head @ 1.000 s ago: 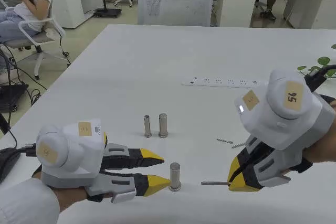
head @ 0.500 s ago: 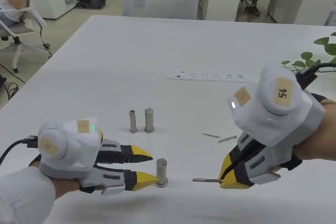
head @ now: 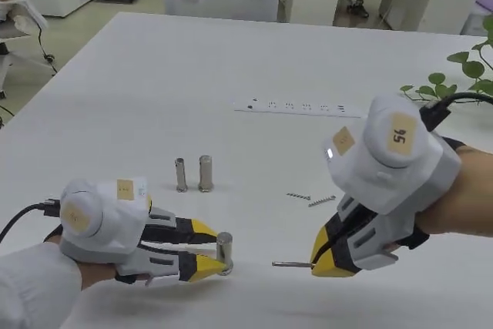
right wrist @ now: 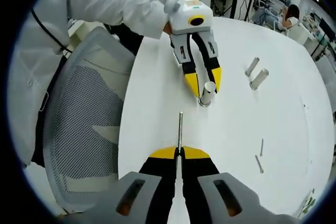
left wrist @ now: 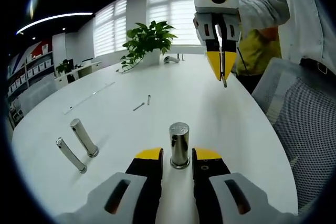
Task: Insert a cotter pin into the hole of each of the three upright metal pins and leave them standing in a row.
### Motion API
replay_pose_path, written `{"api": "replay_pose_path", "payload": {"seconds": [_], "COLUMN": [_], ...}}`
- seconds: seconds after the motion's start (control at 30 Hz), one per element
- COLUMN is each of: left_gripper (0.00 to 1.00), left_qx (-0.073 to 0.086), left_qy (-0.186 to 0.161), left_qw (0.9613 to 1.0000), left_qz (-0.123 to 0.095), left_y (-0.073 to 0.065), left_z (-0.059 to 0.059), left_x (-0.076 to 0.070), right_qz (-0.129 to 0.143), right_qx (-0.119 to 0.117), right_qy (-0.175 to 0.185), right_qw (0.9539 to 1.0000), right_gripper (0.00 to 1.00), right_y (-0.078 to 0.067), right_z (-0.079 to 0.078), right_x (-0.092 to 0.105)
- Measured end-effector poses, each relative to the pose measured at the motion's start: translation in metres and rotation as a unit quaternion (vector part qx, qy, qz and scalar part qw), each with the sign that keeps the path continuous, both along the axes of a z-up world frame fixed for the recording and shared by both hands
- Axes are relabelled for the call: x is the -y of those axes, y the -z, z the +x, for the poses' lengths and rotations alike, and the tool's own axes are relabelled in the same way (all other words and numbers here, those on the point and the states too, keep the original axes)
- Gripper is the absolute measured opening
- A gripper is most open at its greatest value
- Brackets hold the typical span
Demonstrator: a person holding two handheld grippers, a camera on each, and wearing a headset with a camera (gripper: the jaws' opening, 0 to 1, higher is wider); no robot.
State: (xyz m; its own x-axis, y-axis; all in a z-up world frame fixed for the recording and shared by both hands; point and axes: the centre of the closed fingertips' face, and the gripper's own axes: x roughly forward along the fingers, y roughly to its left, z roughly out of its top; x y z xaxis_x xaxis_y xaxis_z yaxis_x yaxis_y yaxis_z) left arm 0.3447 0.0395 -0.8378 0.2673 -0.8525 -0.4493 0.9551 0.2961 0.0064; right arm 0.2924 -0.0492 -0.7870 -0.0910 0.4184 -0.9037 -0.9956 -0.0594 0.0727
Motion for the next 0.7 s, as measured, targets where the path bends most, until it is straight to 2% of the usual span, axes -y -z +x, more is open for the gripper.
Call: {"api": "replay_pose_path", "payload": {"seconds": [0.27,0.4,0.57,0.7], "left_gripper": [0.17,0.13,0.12,0.11], "left_qx": [0.013,0.017,0.017,0.006], "left_qy": [0.018,0.014,0.005,-0.017], "left_qw": [0.9998,0.9997,0.9998,0.9998], "left_qz": [0.003,0.005,0.002,-0.005], "left_y": [0.0011,0.003,0.0036,0.0033], "left_z": [-0.0033,-0.0001,0.0011,0.0013], "left_x": [0.0097,0.0104,0.0102,0.0094], "right_qz": [0.001,0.0,0.001,0.003], "right_qx": [-0.005,-0.007,-0.008,-0.008], "right_qy": [0.003,0.004,0.008,0.016], "right_qw": [1.0,1.0,0.9999,0.9998], "right_gripper": [0.04,0.04,0.04,0.04], "right_y": [0.0019,0.0024,0.0023,0.0037], "right_z": [0.0008,0.0007,0.0013,0.0039], "right_x": [-0.0056,-0.0061,-0.007,-0.0094]}}
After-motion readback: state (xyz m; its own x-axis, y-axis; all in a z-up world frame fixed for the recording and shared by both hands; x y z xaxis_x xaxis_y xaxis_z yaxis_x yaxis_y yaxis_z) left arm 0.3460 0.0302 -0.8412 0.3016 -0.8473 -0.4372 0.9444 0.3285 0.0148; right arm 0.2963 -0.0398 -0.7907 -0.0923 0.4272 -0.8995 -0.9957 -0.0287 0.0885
